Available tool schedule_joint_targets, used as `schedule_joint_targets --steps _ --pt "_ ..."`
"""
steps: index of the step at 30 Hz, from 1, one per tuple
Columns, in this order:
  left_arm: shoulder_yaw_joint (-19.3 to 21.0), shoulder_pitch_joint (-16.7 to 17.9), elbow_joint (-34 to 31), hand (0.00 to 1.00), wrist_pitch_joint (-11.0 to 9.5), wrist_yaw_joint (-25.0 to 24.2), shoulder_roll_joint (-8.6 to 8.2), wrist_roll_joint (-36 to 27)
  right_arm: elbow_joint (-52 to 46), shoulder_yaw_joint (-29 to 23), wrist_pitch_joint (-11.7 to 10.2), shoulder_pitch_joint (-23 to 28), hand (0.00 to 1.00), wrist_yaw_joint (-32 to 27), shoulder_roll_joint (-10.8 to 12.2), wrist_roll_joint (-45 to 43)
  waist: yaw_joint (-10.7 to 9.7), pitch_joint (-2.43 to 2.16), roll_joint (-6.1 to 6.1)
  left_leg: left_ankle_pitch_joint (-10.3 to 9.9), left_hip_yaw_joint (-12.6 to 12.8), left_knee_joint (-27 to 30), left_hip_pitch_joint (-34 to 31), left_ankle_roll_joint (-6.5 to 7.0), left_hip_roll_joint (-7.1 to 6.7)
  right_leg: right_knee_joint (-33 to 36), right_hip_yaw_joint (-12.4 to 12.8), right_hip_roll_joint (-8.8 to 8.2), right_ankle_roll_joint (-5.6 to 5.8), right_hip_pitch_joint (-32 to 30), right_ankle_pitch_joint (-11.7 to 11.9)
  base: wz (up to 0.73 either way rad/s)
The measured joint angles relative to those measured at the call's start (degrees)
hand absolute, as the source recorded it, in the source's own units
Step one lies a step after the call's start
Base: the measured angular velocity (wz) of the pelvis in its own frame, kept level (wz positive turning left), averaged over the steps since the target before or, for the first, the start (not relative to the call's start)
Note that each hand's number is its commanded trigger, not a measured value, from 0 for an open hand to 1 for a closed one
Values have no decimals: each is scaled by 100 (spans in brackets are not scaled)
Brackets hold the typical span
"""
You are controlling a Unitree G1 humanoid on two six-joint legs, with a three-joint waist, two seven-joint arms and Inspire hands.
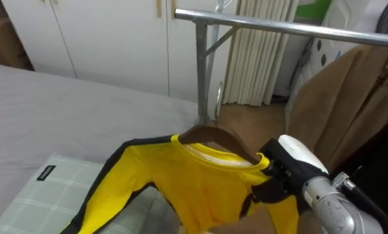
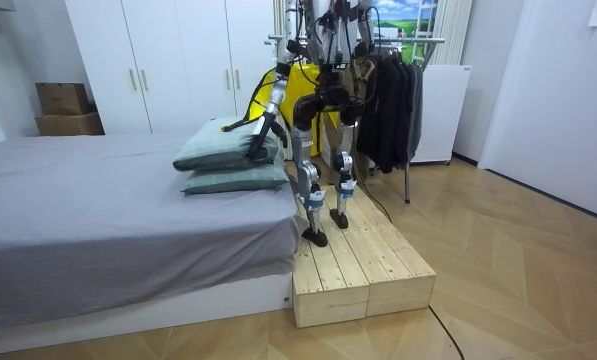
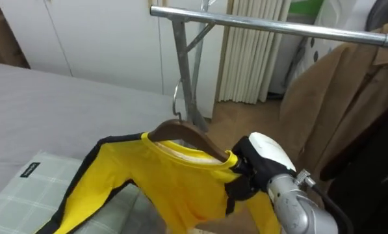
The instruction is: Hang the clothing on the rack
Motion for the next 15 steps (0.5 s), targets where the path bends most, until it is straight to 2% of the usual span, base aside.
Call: schedule_joint_targets --steps 3,9,15 --pt "2 0 0 0 0 3 1 0 -1 -9 -2 -1 100 77 25 42 1 -31 -53 25 -35 -58 11 20 -37 -109 5 -12 32 43 69 5" --pt "1 2 -1 0 0 24 4 -2 -5 -21 -3 -26 100 143 75 95 13 -20 -129 41 -36 -85 11 47 -36 -299 -12 -1 55 120 206 1" --pt "1 3 0 0 0 29 43 -2 -102 -21 -3 -28 100 142 77 139 13 4 -180 41 -42 -105 5 48 -23 -311 -10 23 53 116 210 0"
